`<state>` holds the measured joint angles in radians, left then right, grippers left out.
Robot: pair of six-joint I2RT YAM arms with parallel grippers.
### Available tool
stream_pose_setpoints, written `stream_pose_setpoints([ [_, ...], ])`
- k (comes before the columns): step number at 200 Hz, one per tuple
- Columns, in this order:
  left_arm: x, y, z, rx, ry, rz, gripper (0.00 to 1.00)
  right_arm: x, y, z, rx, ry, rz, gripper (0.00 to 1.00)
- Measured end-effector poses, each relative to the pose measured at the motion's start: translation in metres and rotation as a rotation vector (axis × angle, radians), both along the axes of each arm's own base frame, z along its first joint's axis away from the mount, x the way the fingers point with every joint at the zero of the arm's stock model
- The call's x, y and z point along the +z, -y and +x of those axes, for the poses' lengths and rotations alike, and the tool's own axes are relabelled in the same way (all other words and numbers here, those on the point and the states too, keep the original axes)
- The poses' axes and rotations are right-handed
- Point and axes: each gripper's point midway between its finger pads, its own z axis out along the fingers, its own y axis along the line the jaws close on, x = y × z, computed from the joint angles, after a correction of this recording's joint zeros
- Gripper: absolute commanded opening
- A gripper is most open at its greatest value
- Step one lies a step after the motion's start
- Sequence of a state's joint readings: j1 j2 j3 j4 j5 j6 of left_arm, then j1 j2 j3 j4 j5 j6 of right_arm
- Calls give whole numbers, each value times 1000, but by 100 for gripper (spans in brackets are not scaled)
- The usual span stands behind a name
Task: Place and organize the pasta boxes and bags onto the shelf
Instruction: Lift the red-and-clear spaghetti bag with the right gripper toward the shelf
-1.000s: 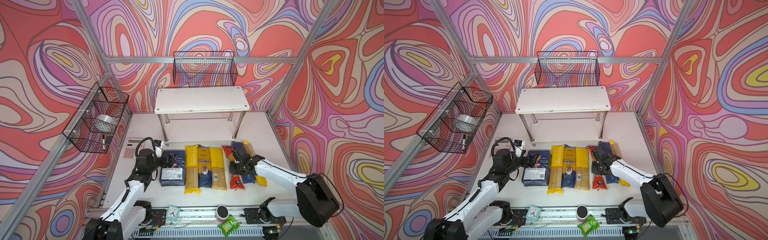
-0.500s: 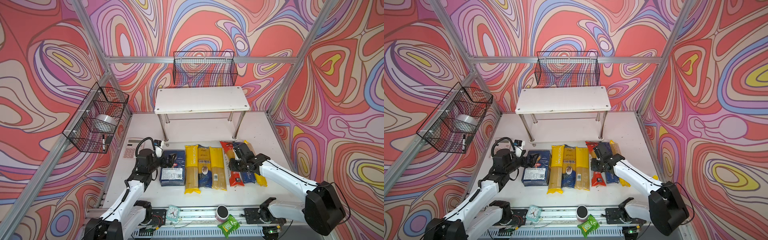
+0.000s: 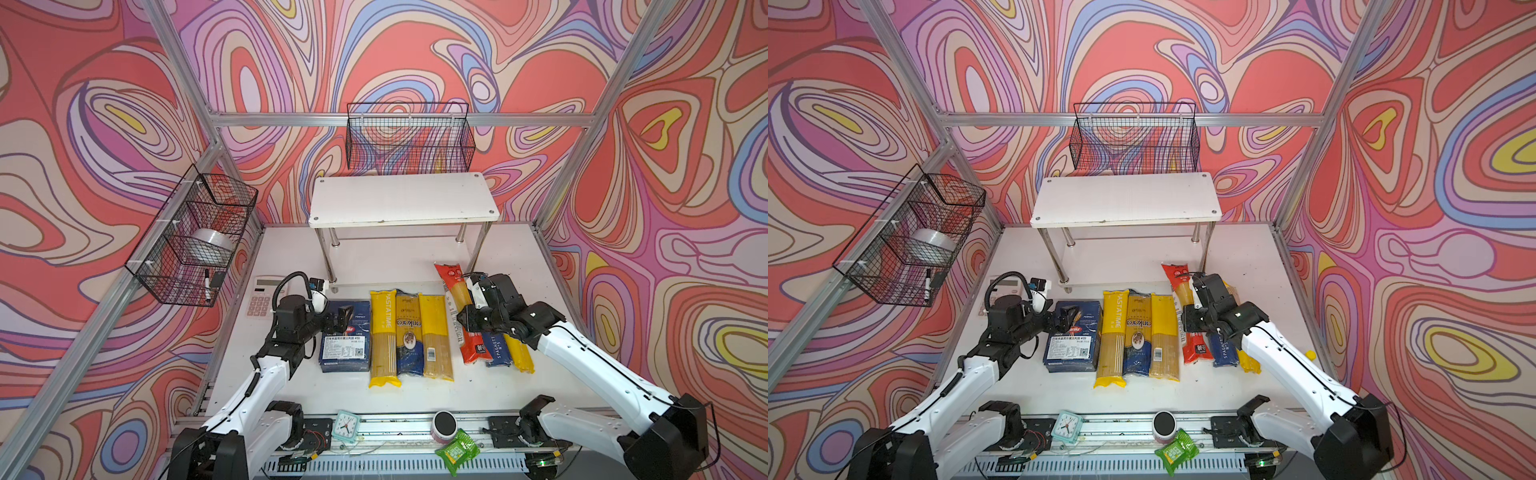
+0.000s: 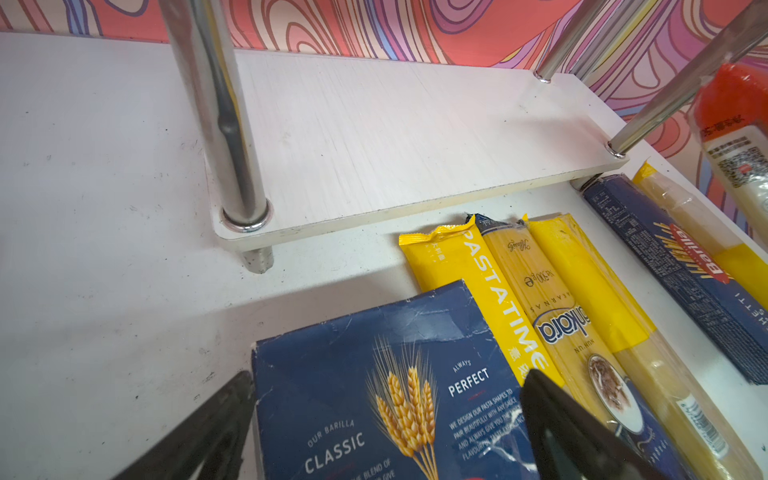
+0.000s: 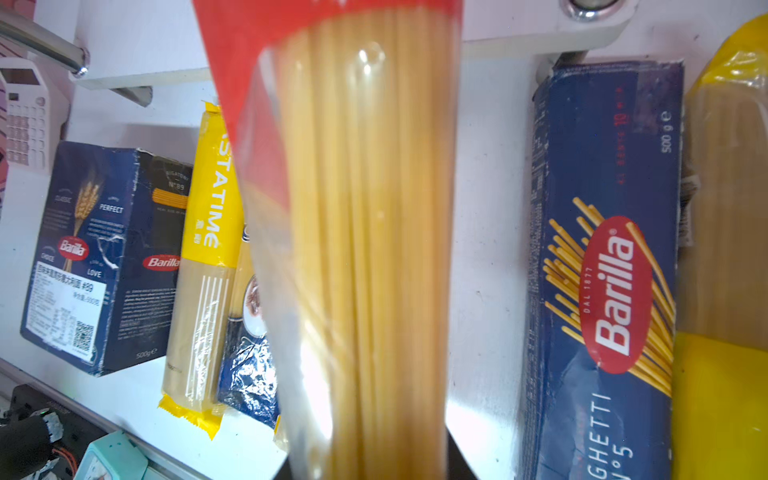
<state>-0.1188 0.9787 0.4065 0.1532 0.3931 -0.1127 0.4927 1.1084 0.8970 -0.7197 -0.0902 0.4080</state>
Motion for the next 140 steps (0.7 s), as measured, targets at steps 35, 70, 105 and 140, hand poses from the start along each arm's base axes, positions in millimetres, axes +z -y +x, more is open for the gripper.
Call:
stream_pose_setpoints([
  [35, 0, 0, 0, 0, 0, 0, 100, 20, -7, 0, 35, 11, 29, 21],
  [70, 0, 0, 0, 0, 0, 0, 100, 57, -21, 9, 89, 72, 80, 20],
  [105, 0, 0, 0, 0, 2, 0, 100, 81, -35, 10, 163, 104, 129, 13],
  [140, 0, 0, 0, -1, 0, 0, 100, 101, -39, 9, 205, 140, 136, 13],
])
